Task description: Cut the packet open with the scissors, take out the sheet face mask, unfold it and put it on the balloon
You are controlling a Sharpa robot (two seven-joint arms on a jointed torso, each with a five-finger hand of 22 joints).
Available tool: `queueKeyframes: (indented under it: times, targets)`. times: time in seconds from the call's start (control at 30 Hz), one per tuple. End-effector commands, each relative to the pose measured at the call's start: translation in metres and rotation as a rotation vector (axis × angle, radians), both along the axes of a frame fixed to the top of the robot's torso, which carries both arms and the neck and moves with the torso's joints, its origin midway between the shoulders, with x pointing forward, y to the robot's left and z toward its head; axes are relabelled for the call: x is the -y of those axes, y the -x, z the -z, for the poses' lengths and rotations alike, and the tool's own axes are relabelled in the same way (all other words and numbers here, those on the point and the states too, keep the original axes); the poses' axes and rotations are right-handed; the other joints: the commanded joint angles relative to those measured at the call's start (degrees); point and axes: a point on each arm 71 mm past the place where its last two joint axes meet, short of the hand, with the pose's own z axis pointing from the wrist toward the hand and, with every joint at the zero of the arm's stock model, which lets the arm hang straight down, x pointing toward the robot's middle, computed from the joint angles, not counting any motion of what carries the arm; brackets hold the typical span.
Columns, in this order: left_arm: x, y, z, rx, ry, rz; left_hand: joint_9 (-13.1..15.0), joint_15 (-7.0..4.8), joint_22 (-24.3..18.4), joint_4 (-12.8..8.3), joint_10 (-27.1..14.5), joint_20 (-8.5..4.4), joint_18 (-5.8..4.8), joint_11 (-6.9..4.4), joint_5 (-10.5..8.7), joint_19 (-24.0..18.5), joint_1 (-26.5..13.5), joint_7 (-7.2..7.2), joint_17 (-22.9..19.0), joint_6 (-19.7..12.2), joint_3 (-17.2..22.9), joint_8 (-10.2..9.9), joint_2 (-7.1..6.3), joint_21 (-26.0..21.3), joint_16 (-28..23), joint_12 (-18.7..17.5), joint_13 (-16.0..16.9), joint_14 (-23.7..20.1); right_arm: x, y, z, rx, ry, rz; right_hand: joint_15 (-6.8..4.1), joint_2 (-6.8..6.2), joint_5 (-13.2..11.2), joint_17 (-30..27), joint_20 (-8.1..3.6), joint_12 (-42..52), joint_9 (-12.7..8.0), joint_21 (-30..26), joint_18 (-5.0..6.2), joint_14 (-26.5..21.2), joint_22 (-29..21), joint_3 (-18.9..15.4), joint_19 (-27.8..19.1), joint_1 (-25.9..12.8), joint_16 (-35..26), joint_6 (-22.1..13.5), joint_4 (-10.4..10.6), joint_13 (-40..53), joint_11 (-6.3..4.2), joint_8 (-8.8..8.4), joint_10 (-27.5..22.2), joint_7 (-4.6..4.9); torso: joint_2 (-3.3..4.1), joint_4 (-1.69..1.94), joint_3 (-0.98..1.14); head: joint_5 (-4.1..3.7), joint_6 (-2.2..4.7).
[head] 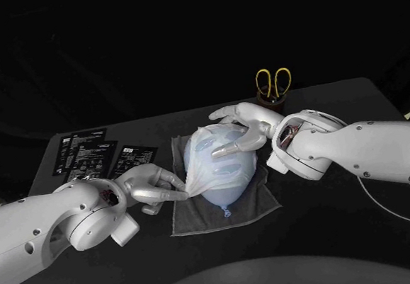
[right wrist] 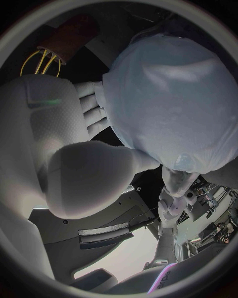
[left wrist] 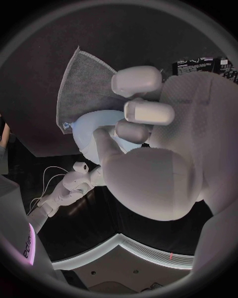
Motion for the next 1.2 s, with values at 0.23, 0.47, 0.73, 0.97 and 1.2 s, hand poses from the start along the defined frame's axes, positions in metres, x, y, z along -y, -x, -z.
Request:
queueKeyframes:
  times: [0.23, 0.47, 0.73, 0.97, 1.2]
  targets:
    - [-0.005, -0.003, 0.003, -0.04, 0.013, -0.103, 4.43, -0.49, -0.41, 0.17, -0.68, -0.24, -0.08, 0.28, 0.14, -0.48, -1.26, 0.3, 13.33, -0.6, 0.48, 1.24, 0.39, -0.08, -0.32, -1.4, -1.6, 5.53, 0.001, 0.003, 0.008, -0.036, 0.029, -0.009, -0.02, 0.54, -0.05, 0.07, 0.01, 0.09, 0.07, 0.09, -0.82, -0.42, 0.07, 0.37, -0.22, -0.13, 0.25, 0.35, 0.08, 0.06, 0.23, 0.22, 0.33, 8.3, 0.0, 0.01, 0.01, -0.19, 0.32]
    - [-0.008, -0.004, 0.004, -0.036, -0.002, -0.105, 4.68, -0.49, -0.57, -0.35, -1.03, -0.23, -0.03, 0.28, 0.16, -0.62, -1.1, 0.33, 13.25, -0.91, 1.16, 1.53, 0.82, -0.21, -0.35, -1.78, -1.99, 5.51, 0.001, 0.003, 0.007, -0.036, 0.028, -0.01, -0.02, 0.46, -0.05, 0.08, 0.01, 0.15, 0.06, 0.11, -0.82, -0.52, 0.08, 0.35, -0.22, -0.15, 0.28, 0.34, 0.08, 0.05, 0.23, 0.2, 0.32, 8.3, -0.01, 0.04, 0.01, -0.28, 0.44]
    - [-0.004, -0.002, 0.006, -0.05, -0.032, -0.025, 4.88, -0.57, -0.57, -1.43, -0.81, -0.21, -0.03, 0.12, 0.15, -0.65, -1.04, 0.11, 13.5, -0.56, 1.86, 1.93, 0.64, -0.23, -0.26, -1.53, -1.61, 5.58, 0.001, 0.003, 0.007, -0.035, 0.027, -0.01, -0.02, 0.46, -0.05, 0.08, 0.01, 0.15, 0.06, 0.11, -0.82, -0.52, 0.08, 0.35, -0.22, -0.15, 0.28, 0.34, 0.08, 0.05, 0.23, 0.2, 0.32, 8.3, -0.01, 0.04, -0.02, -0.31, 0.42]
    - [-0.006, 0.003, 0.013, -0.14, -0.1, 0.046, 4.93, -0.56, -1.97, -1.61, -1.55, -0.25, 0.36, 0.22, 0.14, -1.84, -1.79, 0.28, 12.87, -0.71, 1.9, 1.95, 0.41, -1.21, -0.51, -2.71, -2.98, 5.4, 0.001, 0.003, 0.007, -0.032, 0.024, -0.01, -0.02, 0.46, -0.05, 0.08, 0.01, 0.15, 0.06, 0.11, -0.82, -0.52, 0.08, 0.35, -0.22, -0.15, 0.28, 0.34, 0.08, 0.05, 0.23, 0.2, 0.32, 8.3, -0.01, 0.04, 0.04, -0.43, 0.54]
    - [-0.011, 0.004, 0.02, -0.208, -0.164, 0.08, 3.83, 0.84, -4.47, 1.06, -8.6, 0.54, 0.86, 1.95, 0.13, -4.11, -7.56, 2.11, 9.96, -5.5, -5.58, -0.66, -2.68, -3.34, -1.72, -12.45, -14.31, 4.44, 0.001, 0.003, 0.007, -0.031, 0.022, -0.008, 0.0, 0.24, -0.04, 0.09, 0.01, 0.19, 0.04, 0.12, -0.82, -0.63, 0.09, 0.26, -0.21, -0.16, 0.31, 0.28, 0.09, 0.04, 0.24, 0.15, 0.27, 8.3, 0.0, 0.03, -0.01, -0.6, 0.55]
